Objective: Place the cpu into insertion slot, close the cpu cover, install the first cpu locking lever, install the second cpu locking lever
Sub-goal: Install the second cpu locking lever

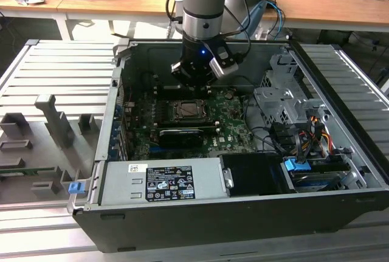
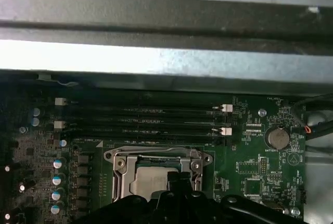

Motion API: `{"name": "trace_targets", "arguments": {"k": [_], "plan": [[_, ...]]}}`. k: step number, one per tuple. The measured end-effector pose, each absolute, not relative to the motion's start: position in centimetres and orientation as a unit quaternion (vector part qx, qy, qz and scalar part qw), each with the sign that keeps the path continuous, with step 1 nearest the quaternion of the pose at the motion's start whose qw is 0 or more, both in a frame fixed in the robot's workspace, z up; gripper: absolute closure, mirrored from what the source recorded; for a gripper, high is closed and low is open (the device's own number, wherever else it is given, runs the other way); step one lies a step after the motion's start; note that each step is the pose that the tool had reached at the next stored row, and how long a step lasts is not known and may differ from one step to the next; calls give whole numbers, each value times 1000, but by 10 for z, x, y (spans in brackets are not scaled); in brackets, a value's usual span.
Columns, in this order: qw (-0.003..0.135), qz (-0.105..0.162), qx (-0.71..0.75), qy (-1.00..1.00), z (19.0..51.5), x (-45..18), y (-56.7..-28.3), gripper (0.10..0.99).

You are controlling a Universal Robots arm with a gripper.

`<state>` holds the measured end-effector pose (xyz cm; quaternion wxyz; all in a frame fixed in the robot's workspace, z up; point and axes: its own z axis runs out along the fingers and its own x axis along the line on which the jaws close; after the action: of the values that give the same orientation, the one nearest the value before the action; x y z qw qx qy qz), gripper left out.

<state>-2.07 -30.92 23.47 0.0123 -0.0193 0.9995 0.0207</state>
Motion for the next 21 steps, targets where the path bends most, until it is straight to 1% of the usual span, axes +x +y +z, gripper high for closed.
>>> {"name": "trace_targets", "arguments": {"k": [5,21], "plan": [[12,21,-19,1000,235,-21,-318,980],[12,21,-19,1000,235,-21,-332,980]]}}
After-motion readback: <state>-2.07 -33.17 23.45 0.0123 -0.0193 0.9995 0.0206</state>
